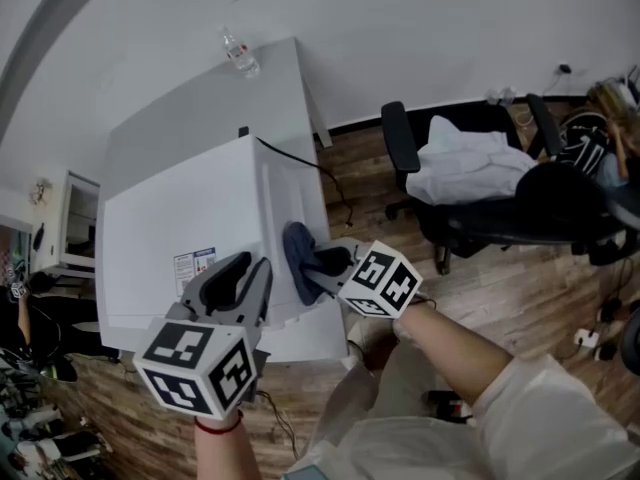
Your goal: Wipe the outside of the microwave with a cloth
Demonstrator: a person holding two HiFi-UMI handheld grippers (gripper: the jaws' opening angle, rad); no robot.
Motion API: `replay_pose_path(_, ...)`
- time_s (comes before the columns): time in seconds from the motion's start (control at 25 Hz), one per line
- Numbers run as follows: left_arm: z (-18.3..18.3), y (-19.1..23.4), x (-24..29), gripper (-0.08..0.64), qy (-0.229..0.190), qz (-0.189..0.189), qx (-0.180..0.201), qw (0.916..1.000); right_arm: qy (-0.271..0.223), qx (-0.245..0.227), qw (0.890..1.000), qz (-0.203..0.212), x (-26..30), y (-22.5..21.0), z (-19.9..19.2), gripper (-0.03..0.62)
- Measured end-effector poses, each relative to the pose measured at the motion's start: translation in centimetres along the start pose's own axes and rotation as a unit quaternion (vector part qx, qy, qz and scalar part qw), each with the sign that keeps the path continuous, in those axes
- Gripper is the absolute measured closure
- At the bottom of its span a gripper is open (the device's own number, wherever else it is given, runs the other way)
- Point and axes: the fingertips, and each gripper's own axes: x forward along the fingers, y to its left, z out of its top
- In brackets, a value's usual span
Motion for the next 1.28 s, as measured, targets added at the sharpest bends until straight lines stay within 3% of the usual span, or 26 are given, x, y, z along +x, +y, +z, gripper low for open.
replay_pose_path(0.36,-0.4,0.1,-0.8,0.465,-0.006,-0.008,-0.003,0.9999,-0.046,0.045,0.998,0.012,-2.1,5.0,0.3,0.506)
replay_pose_path(0.48,-0.5,0.7,-1.9,0.466,-0.019,-0.003,-0.008,0.9998,-0.096,0.037,0.995,0.017,-4.0,5.7,4.9,0.506)
replay_pose_path(0.64,0.0,1.9,-4.1,0.465,-0.041,0.003,-0.019,0.9990,-0.119,-0.036,0.992,0.020,-5.5,7.1,12.6,0.506)
replay_pose_path(0.8,0.2,3.7,-6.9,0.465,-0.069,0.019,-0.036,0.9968,-0.072,-0.101,0.992,0.034,-3.8,9.1,16.7,0.506)
replay_pose_path(0.96,-0.7,6.5,-9.7,0.465,-0.090,0.043,-0.058,0.9933,0.024,-0.159,0.987,0.023,-0.4,10.8,16.6,0.506)
replay_pose_path(1.08,-1.7,8.5,-11.3,0.465,-0.098,0.056,-0.077,0.9907,0.094,-0.215,0.972,0.005,2.1,11.6,15.3,0.506)
replay_pose_path(1.28,-3.0,10.1,-12.2,0.465,-0.104,0.062,-0.093,0.9883,0.178,-0.266,0.947,0.016,3.9,13.0,12.6,0.506)
